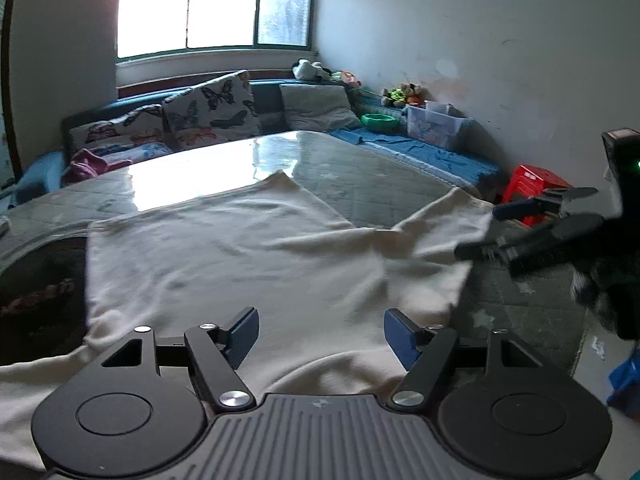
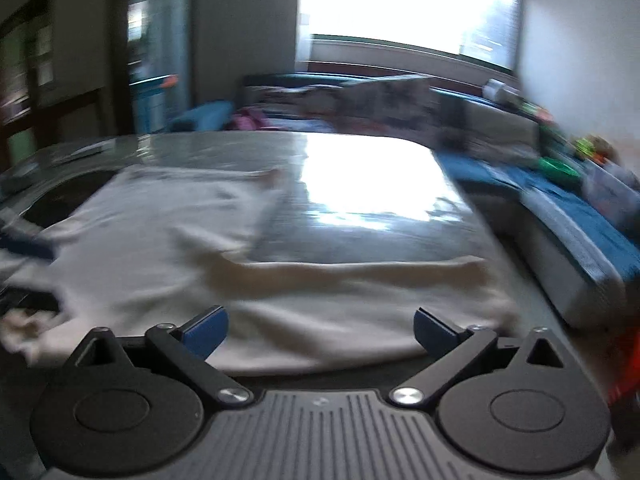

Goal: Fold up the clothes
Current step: 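Move the right gripper to the sleeve end of the cream shirt, then grasp the sleeve with the right gripper and fold it across the shirt body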

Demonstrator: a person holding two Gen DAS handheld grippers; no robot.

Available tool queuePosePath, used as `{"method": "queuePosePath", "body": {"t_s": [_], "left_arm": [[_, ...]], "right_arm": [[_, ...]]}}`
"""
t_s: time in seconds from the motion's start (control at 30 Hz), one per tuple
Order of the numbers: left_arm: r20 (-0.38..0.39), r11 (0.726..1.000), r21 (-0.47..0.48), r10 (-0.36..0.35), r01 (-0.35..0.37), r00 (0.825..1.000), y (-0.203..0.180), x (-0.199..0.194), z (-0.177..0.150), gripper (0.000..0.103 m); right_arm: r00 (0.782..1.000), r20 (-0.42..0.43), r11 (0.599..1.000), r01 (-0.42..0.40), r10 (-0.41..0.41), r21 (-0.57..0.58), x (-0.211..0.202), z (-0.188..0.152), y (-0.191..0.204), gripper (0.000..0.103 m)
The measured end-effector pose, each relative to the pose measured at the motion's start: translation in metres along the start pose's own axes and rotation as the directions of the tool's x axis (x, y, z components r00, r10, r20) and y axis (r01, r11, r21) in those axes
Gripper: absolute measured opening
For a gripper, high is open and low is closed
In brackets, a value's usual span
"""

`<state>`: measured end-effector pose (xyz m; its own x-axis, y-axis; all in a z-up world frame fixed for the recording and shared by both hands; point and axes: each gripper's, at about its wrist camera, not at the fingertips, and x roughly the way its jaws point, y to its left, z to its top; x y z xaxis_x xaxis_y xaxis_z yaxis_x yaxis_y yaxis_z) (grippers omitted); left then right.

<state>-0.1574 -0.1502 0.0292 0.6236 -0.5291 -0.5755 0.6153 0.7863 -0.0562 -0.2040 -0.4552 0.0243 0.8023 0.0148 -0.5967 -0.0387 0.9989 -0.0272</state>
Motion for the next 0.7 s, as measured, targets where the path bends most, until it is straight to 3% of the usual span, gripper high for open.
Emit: {"method": "queuePosePath", "body": {"t_s": [0.13, 0.3, 0.37, 0.53, 0.7], "left_arm": [[-0.021, 1.0, 0.018, -0.019, 0.019, 1.0, -0.01, 0.01, -0.001, 0.072], [-0.036, 0.999, 0.024, -0.024, 0.024, 0.999, -0.015, 0.014, -0.002, 0.074], [-0.042, 0.999, 0.026, -0.024, 0.025, 0.999, -0.016, 0.015, -0.002, 0.074], [-0.054, 0.999, 0.032, -0.024, 0.026, 0.998, -0.018, 0.018, -0.003, 0.074], [-0.066, 0.999, 0.039, -0.021, 0.023, 0.998, -0.021, 0.024, -0.002, 0.075]], "right_arm": [[0.993, -0.022, 0.988, 0.116, -0.114, 0.101, 0.013, 0.003, -0.043, 0.09], [0.98, -0.069, 0.959, 0.198, -0.187, 0.205, 0.031, 0.003, -0.08, 0.08], [0.976, -0.092, 0.948, 0.212, -0.195, 0.236, 0.037, 0.002, -0.09, 0.069], [0.972, -0.107, 0.937, 0.23, -0.208, 0.262, 0.046, -0.003, -0.1, 0.055], [0.973, -0.1, 0.937, 0.226, -0.206, 0.267, 0.045, -0.002, -0.099, 0.023]]}}
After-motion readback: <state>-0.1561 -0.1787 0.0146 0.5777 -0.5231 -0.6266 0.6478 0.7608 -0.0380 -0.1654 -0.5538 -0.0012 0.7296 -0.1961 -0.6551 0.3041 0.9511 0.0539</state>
